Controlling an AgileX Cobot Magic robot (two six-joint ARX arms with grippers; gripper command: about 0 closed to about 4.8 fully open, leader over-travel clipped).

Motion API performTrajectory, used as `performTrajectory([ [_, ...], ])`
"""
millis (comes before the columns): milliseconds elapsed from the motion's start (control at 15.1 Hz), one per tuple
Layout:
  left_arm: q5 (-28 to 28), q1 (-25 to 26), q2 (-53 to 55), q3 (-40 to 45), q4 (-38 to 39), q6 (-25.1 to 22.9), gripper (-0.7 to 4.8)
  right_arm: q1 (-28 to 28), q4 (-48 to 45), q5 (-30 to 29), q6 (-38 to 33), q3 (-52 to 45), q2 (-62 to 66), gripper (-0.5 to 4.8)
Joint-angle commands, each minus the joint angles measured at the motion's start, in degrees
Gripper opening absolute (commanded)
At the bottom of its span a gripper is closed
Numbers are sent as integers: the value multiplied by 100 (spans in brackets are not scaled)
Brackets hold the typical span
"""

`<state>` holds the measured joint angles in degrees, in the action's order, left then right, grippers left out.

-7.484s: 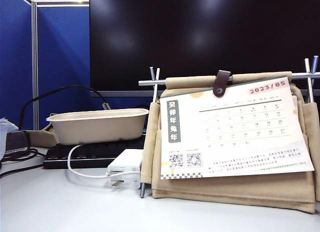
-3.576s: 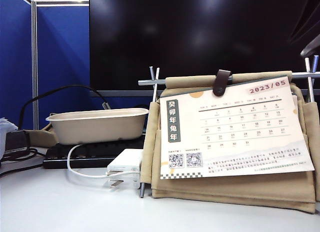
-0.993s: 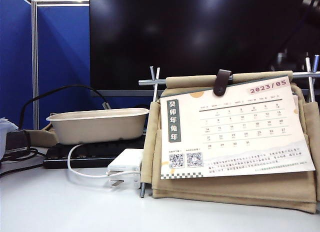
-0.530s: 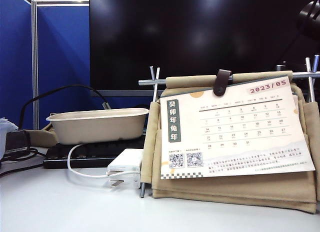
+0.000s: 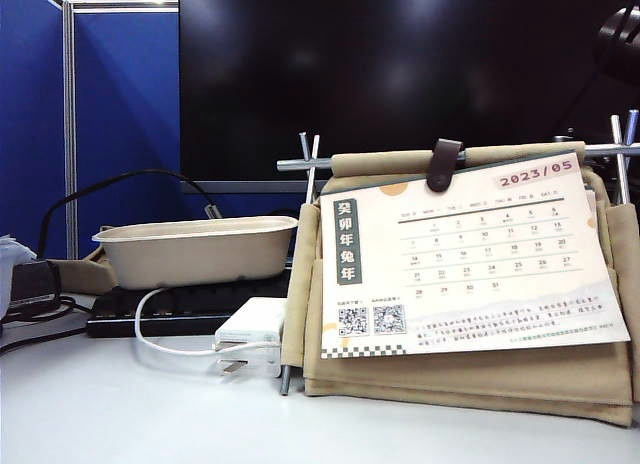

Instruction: Identity fluffy octopus among items on the table, put them into the paper lunch box.

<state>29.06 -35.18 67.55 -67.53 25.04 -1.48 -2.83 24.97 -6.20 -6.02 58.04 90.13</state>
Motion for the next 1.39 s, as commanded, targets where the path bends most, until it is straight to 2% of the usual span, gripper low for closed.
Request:
performTrajectory([
  [66, 9, -7, -7, -26, -92, -4, -2, -7, 20, 9, 4, 17, -9, 363],
  [199, 9, -7, -7, -26, -92, -4, -2, -7, 20, 9, 2, 17, -9, 352],
  [331, 9, -7, -7, -26, -90, -4, -2, -7, 28, 11, 4, 17, -9, 303],
  [795, 9, -7, -7, -26, -87, -4, -2, -7, -11, 11, 4, 20, -9, 299],
  [861, 9, -7, -7, -26, -87, -4, -2, -7, -4, 11, 7, 20, -9, 262],
  [1391, 9, -7, -7, -26, -87, -4, -2, -7, 203, 9, 7, 286, -15, 263],
])
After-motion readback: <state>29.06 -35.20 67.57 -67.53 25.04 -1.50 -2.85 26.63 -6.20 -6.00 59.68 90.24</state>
